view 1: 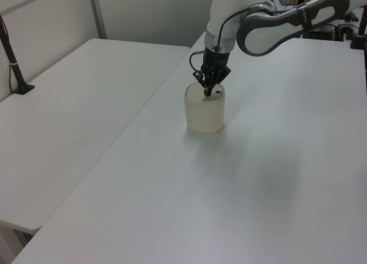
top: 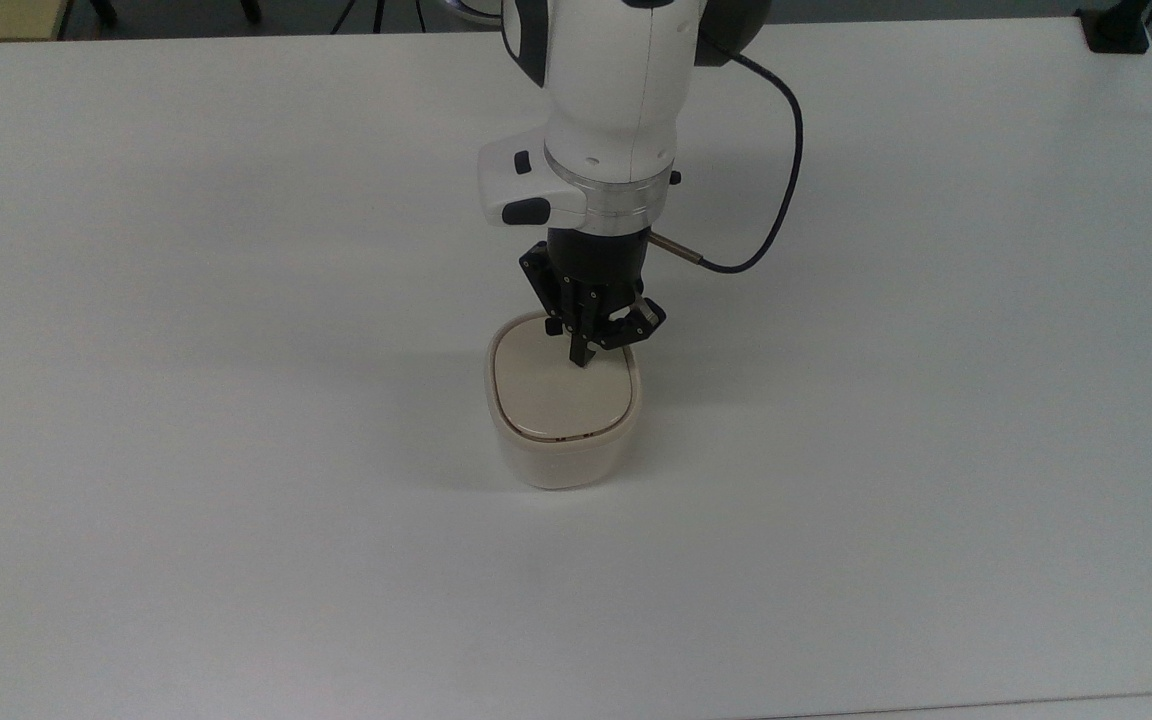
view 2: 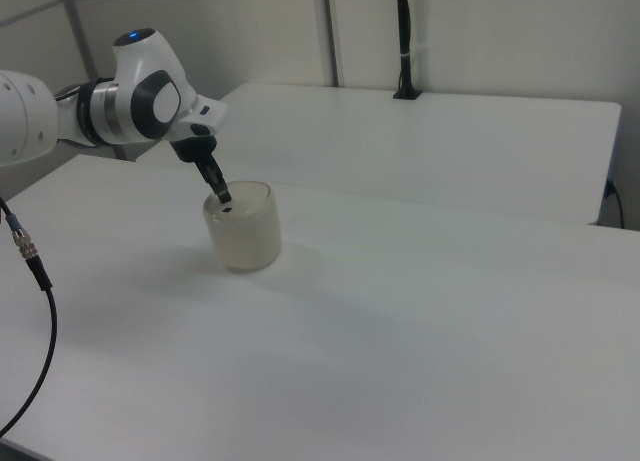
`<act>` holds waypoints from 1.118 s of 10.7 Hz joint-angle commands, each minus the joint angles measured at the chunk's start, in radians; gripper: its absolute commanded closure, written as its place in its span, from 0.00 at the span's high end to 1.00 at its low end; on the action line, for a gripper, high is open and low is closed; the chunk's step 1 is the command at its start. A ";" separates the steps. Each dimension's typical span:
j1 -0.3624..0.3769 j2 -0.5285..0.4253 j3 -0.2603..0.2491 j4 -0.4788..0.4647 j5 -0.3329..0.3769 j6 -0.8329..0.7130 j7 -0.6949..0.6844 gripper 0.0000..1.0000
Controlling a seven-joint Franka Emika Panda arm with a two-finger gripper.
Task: Open the trash bin
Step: 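Lift the gripper upward, flipping the bin lid open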
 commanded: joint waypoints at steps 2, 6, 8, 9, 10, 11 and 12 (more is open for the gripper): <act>0.003 0.048 -0.003 -0.008 -0.013 0.029 0.024 0.00; -0.005 0.047 -0.003 -0.005 -0.005 0.028 0.022 0.00; -0.019 -0.024 -0.003 -0.006 -0.003 0.016 0.017 0.00; -0.028 -0.057 -0.003 -0.008 -0.003 -0.002 0.016 0.00; -0.048 -0.102 -0.003 -0.008 -0.002 -0.047 0.014 0.00; -0.066 -0.146 0.000 -0.009 0.001 -0.085 0.013 0.00; -0.088 -0.191 0.000 -0.011 0.021 -0.120 -0.002 0.01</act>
